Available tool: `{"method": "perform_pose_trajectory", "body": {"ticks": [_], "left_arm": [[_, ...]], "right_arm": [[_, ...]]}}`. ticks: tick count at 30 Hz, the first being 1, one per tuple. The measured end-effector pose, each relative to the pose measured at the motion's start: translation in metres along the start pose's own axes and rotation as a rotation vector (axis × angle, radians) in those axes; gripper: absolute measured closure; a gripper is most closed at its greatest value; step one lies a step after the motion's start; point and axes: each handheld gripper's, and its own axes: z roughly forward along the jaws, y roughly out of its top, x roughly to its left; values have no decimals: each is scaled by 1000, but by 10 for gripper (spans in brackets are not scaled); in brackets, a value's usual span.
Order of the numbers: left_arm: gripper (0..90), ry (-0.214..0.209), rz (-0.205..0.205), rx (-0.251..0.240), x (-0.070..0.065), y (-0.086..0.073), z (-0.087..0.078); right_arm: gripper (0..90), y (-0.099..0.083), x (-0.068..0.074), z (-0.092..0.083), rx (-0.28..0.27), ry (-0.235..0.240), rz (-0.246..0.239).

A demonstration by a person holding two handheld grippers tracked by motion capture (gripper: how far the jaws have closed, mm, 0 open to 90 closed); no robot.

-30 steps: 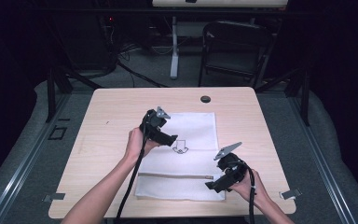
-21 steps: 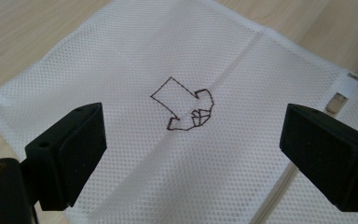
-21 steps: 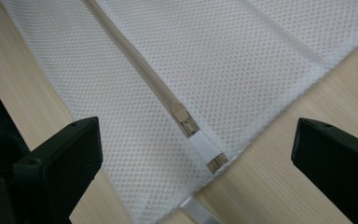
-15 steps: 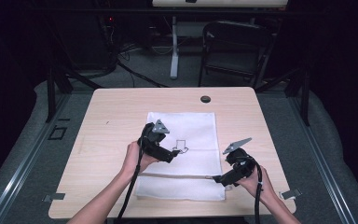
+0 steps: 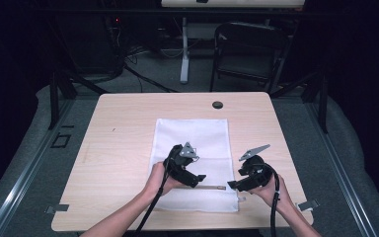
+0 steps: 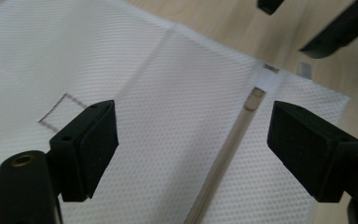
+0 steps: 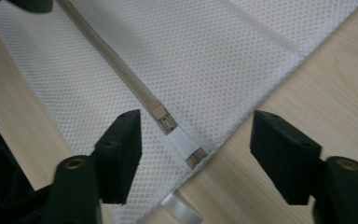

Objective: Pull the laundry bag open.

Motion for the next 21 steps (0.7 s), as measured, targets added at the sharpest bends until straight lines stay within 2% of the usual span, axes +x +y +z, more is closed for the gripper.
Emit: {"method": "perform_pose_trajectory", "body": {"ticks": [1, 6, 7, 8, 10, 11, 15, 17, 20, 21], "left_arm": [[201, -17, 5, -2, -2, 1, 4], [250, -69, 34, 15, -10, 4, 21], [266, -65, 38, 28, -12, 4, 24], [280, -87, 37, 26, -12, 4, 27], [329, -115, 51, 38, -14, 3, 32], [346, -113, 56, 45, -15, 3, 35], [457, -139, 77, 64, -19, 4, 45], [554, -151, 77, 65, -21, 4, 51], [596, -169, 89, 92, -25, 4, 60], [603, -178, 95, 98, -27, 4, 62]], "right_arm": [[417, 0, 0, 2, 5, 15, -1], [599, -1, 3, 10, 35, 1, -21], [636, 0, 4, 11, 44, -2, -26], [674, -1, 4, 12, 51, -3, -43], [750, -1, 6, 13, 49, -5, -44], [786, -1, 6, 14, 50, -6, -46], [866, -1, 7, 19, 60, -7, -49], [888, -2, 7, 22, 67, -13, -54], [900, -2, 9, 25, 82, -13, -58], [900, -3, 9, 27, 79, 4, -51]]}}
